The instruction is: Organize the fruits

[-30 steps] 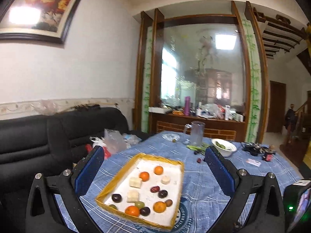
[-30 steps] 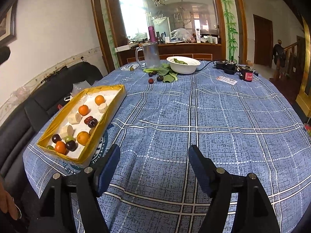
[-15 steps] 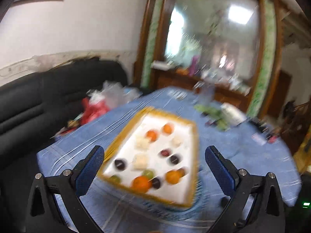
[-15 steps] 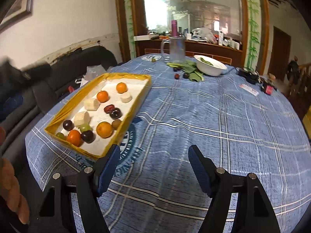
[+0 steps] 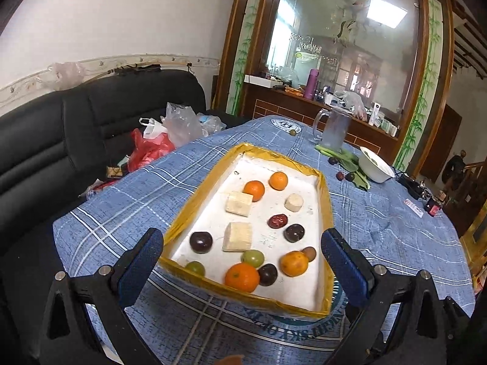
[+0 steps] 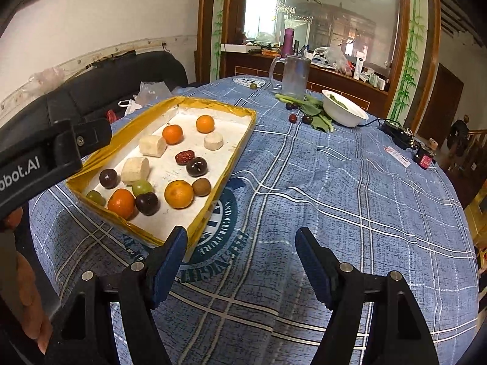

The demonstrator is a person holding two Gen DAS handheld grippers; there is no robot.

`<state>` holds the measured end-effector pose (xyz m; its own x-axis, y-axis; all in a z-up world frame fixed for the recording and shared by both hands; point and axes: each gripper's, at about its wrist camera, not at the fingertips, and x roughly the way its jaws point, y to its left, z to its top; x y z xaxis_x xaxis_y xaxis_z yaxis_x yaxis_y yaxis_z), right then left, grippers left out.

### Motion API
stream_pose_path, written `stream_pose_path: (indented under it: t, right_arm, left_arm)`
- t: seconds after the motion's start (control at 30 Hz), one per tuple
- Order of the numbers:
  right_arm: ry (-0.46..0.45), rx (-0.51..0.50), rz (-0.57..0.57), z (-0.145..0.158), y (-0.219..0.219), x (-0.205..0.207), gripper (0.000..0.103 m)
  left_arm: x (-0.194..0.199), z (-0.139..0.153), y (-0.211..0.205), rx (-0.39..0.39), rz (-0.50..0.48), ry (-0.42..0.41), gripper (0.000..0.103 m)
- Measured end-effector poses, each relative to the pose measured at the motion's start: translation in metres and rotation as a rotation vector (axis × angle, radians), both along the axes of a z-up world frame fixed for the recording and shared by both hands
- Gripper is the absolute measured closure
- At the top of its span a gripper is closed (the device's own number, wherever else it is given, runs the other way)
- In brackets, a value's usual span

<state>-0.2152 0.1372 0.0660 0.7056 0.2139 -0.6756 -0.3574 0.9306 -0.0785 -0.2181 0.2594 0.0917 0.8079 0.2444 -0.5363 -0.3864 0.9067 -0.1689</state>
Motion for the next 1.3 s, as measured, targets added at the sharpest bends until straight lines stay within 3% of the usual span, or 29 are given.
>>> stream_pose_path:
  t: [0.17, 0.33, 0.43, 0.63, 1.3]
  right_arm:
    - [-0.009, -0.016, 0.011, 0.000, 0.007, -0.003, 0.025]
    - [-0.026, -0.009, 0.019, 0.002, 0.007, -0.008, 0.025]
    - [-0.031, -0.007, 0.020, 0.003, 0.005, -0.009, 0.025]
    - [-0.039, -0.014, 0.026, 0.005, 0.004, -0.010, 0.025]
    - [-0.016, -0.034, 0.052, 0.006, 0.025, 0.009, 0.023]
  left_arm:
    - [-0.002, 0.000, 0.000, 0.065, 0.047, 0.007, 0.000]
    - [-0.009, 0.009, 0.000, 0.117, 0.095, -0.041, 0.000]
    - [-0.009, 0.013, -0.006, 0.152, 0.080, -0.024, 0.000]
    - [-0.007, 0.010, -0.011, 0.113, 0.034, 0.005, 0.000]
    - [0.007, -0.009, 0.001, 0.026, 0.065, 0.145, 0.000]
